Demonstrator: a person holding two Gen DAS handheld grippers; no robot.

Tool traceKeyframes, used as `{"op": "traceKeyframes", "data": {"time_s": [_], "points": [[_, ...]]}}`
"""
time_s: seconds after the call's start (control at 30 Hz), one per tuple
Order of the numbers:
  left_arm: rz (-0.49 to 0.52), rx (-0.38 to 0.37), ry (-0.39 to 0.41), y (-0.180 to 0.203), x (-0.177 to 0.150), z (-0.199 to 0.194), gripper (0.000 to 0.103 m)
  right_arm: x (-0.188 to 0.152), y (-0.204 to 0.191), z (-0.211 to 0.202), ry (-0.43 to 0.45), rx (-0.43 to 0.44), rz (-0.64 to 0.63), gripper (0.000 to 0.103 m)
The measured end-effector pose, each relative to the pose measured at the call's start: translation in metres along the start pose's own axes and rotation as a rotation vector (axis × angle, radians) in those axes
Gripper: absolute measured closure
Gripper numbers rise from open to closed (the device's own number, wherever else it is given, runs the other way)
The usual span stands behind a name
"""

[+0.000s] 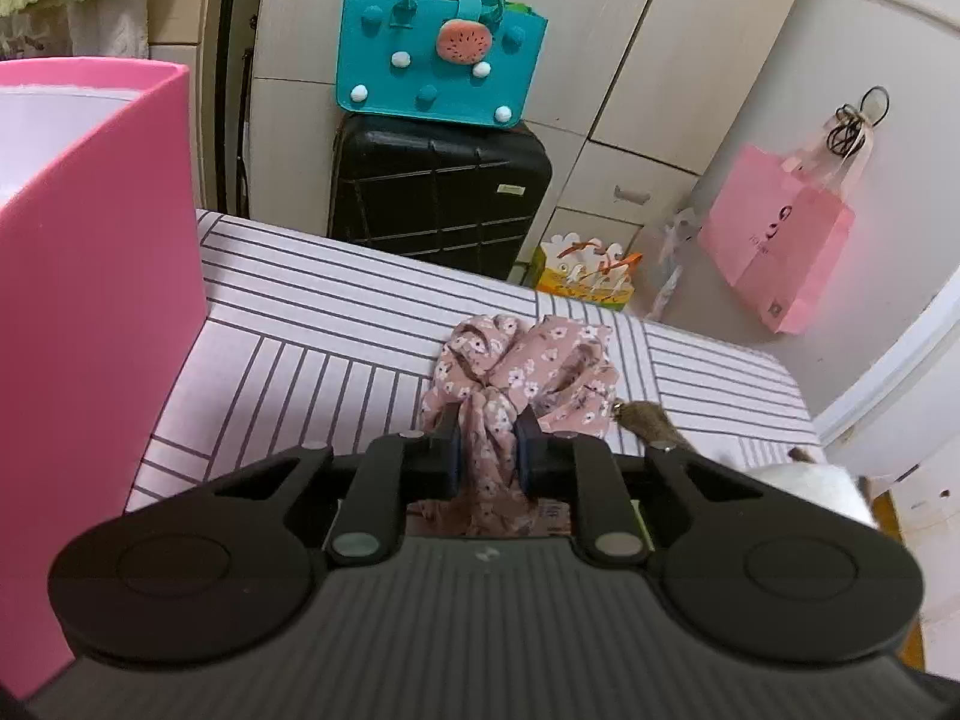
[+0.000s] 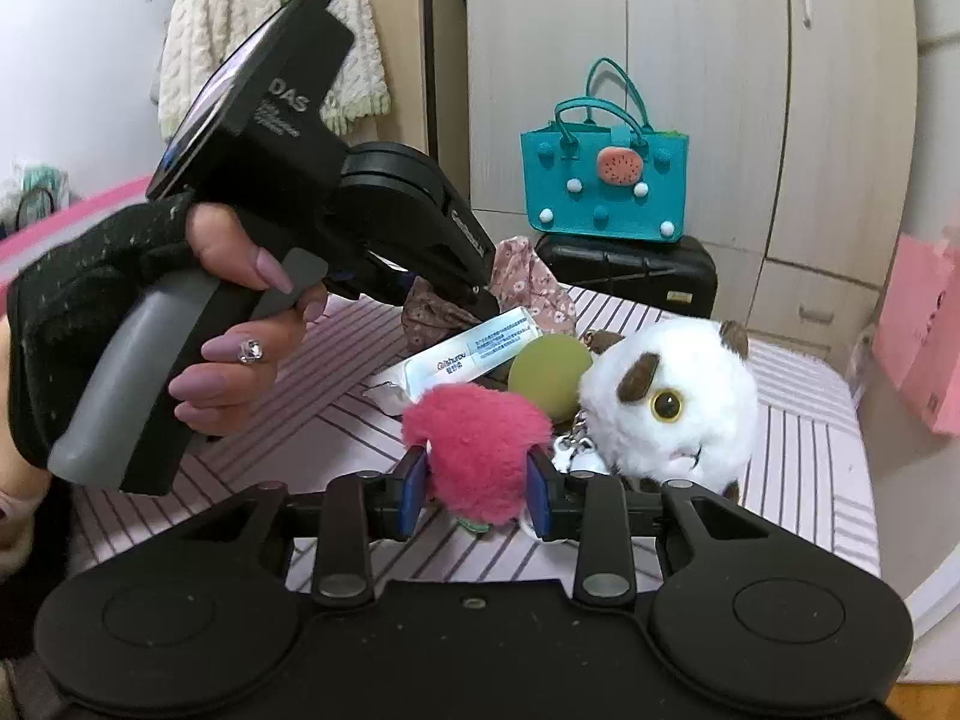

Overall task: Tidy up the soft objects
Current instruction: 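Grasp the pink floral scrunchie with the left tool, then lift the scrunchie with the left tool while the right tool holds the pink puff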

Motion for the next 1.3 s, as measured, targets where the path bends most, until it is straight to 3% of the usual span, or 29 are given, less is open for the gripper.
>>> {"op": "traceKeyframes", "data": {"time_s": [0.2,0.37,0.7,0.93,1.07,1.3], "points": [[0.004,-0.003,0.028,0.002,0.000,-0.012,0.091,-0.002,-0.005,-0.007,-0.003,0.017,0.033,0.065],[0.031,0.022,0.095,0.004,0.000,-0.032,0.091,-0.001,-0.006,-0.014,0.005,0.017,0.047,0.065],[0.058,-0.012,0.144,0.012,-0.011,-0.074,0.091,-0.003,-0.010,-0.022,-0.005,0.011,0.073,0.065],[0.115,-0.040,0.122,0.021,-0.032,-0.096,0.091,-0.010,-0.010,-0.027,-0.033,0.007,0.119,0.065],[0.139,-0.067,0.039,0.025,-0.046,-0.101,0.091,-0.016,-0.009,-0.034,-0.039,-0.002,0.138,0.065],[0.196,-0.089,0.023,0.028,-0.060,-0.121,0.091,-0.023,-0.010,-0.040,-0.075,-0.003,0.165,0.065]]}}
Point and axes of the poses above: each gripper's, at about its wrist camera, not at the fingertips, and z roughly the way its jaws point, y to its right, x to its top, the point moved 10 cm from there along z, roughly the way its jaws point, and after that the axes turned 7 degrees about z, right-handed, at the moved point
